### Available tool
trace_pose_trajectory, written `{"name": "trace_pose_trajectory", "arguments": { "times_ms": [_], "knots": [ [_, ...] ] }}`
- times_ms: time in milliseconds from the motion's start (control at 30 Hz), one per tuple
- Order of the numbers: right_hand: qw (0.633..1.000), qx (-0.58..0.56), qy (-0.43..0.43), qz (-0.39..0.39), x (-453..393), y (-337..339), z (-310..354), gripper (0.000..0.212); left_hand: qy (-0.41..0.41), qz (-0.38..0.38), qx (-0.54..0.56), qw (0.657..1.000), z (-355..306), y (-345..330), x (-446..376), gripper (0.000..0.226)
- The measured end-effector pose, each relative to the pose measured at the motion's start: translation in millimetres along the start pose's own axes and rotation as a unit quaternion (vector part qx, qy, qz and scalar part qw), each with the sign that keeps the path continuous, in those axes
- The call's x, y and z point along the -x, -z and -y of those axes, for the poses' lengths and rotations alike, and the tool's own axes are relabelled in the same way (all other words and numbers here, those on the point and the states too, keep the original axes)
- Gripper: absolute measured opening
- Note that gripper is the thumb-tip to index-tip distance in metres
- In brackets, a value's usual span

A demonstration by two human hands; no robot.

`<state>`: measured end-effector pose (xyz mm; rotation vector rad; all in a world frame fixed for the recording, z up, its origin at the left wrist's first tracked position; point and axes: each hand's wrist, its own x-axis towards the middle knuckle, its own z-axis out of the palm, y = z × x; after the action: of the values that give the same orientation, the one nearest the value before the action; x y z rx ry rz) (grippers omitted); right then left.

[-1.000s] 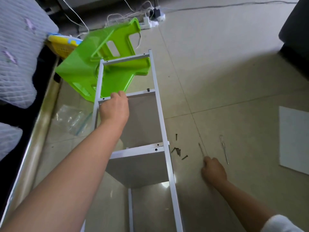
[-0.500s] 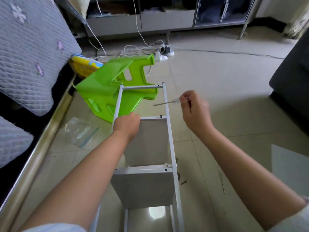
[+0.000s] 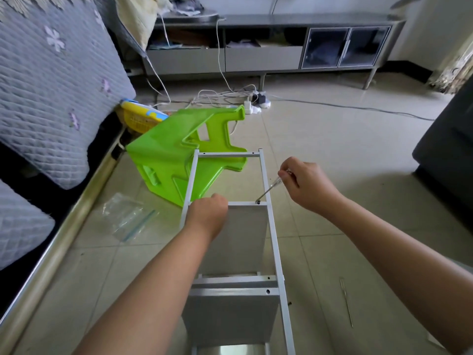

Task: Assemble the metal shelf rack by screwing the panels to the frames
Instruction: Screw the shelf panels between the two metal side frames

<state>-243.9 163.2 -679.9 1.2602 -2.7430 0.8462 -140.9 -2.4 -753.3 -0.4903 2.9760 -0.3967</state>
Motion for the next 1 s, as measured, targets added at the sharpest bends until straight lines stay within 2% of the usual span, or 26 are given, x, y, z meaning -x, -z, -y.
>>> {"name": "trace_pose_trajectory", "arguments": {
  "times_ms": [400,667,933,1000],
  "knots": [
    [0.999,0.028,0.008,0.014,-7,8,2,0.022,-0.001,0.003,0.002,1.0,2,6,-2,0.032],
    [0.977,0.179,0.072,0.095,-32,8,29,0.025,0.011,-0.009,0.029,0.999,1,0,-1,0.029],
    [0.965,0.185,0.06,0.173,-42,20,47,0.025,0.031,-0.016,0.042,0.999,0,1,3,0.027],
    [0.967,0.172,0.048,0.18,-40,22,46,0.025,0.029,-0.057,0.044,0.997,0,5,4,0.018]
  ]
}}
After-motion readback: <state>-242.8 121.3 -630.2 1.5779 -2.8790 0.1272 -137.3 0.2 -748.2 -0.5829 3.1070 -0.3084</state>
